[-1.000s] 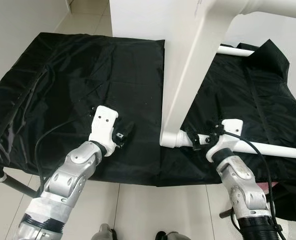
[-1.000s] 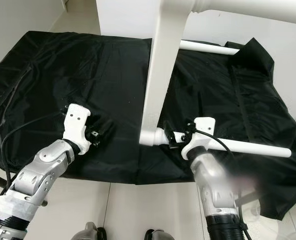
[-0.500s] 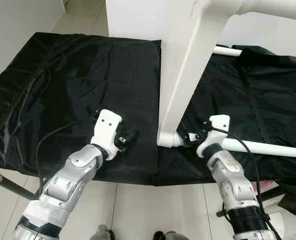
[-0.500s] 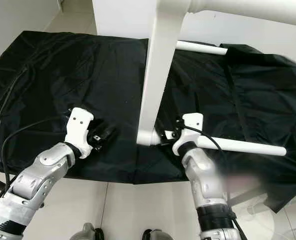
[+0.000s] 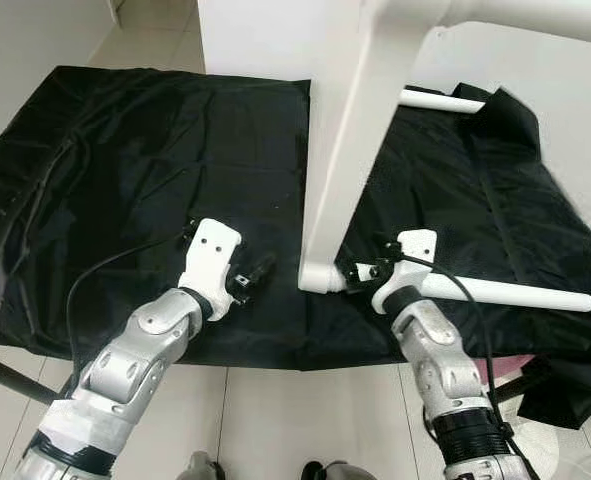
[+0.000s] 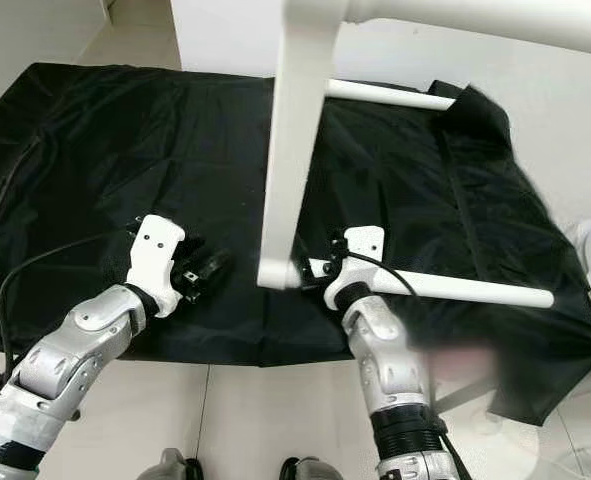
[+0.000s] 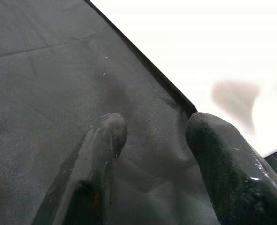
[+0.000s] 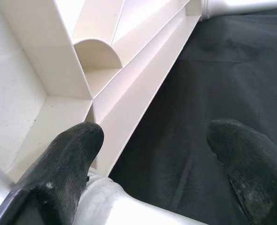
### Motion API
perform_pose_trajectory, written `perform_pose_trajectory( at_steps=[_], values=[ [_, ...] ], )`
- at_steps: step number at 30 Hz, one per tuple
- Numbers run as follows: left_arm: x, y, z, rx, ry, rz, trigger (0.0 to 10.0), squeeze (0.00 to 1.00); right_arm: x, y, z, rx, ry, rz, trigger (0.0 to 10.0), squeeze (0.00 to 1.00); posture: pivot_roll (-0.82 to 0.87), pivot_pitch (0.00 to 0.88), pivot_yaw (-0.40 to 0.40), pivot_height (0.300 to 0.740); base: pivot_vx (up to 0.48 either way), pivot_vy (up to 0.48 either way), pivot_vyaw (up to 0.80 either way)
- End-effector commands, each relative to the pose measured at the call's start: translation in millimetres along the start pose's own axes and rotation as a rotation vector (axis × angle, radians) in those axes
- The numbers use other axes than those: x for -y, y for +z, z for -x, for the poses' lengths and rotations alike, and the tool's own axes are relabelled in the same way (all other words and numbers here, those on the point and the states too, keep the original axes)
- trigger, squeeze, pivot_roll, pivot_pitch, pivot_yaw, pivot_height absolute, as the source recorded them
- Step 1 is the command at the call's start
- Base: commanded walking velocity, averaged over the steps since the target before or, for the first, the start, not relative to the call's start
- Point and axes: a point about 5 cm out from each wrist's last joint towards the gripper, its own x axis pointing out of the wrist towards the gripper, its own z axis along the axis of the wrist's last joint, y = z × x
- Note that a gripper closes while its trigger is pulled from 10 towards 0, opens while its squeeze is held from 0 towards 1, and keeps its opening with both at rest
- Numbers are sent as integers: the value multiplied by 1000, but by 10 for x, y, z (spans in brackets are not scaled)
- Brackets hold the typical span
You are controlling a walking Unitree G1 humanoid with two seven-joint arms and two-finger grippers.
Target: Building children table
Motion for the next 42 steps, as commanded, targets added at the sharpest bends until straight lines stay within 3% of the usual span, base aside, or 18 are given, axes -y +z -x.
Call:
perform_pose_trajectory(
  at_steps=[1,14,20,21,23,26,36,42],
  values=[
    [84,1,34,-12,-213,-5,10000,0,-180,-161,-17,-67,66,-16,10000,0,53,119,-49,740,0,0,0],
    [-59,-16,112,-49,-216,-43,10000,0,-404,-215,-176,-68,108,-38,10000,0,55,116,-62,740,0,0,0],
    [-92,-63,217,-103,-288,-87,10000,0,-497,-219,-251,-66,135,-39,10000,0,57,115,-67,740,0,0,0],
    [-80,-86,335,-145,-378,-114,10000,0,-572,-218,-304,-63,160,-42,10000,0,62,112,-73,740,0,0,0],
    [-80,-86,335,-145,-378,-114,10000,0,-572,-218,-304,-63,160,-42,10000,0,62,112,-73,740,0,0,0],
    [-105,-78,454,-186,-438,-137,10000,0,-669,-217,-381,-65,192,-45,10000,0,60,113,-76,740,0,0,0],
    [-189,-19,502,-190,-410,-152,10000,0,-856,-203,-486,-59,247,-39,10000,0,66,113,-88,740,0,0,0],
    [-212,-23,525,-198,-426,-135,10000,0,-869,-236,-490,-57,246,-30,10000,0,66,113,-91,740,0,0,0]
  ],
)
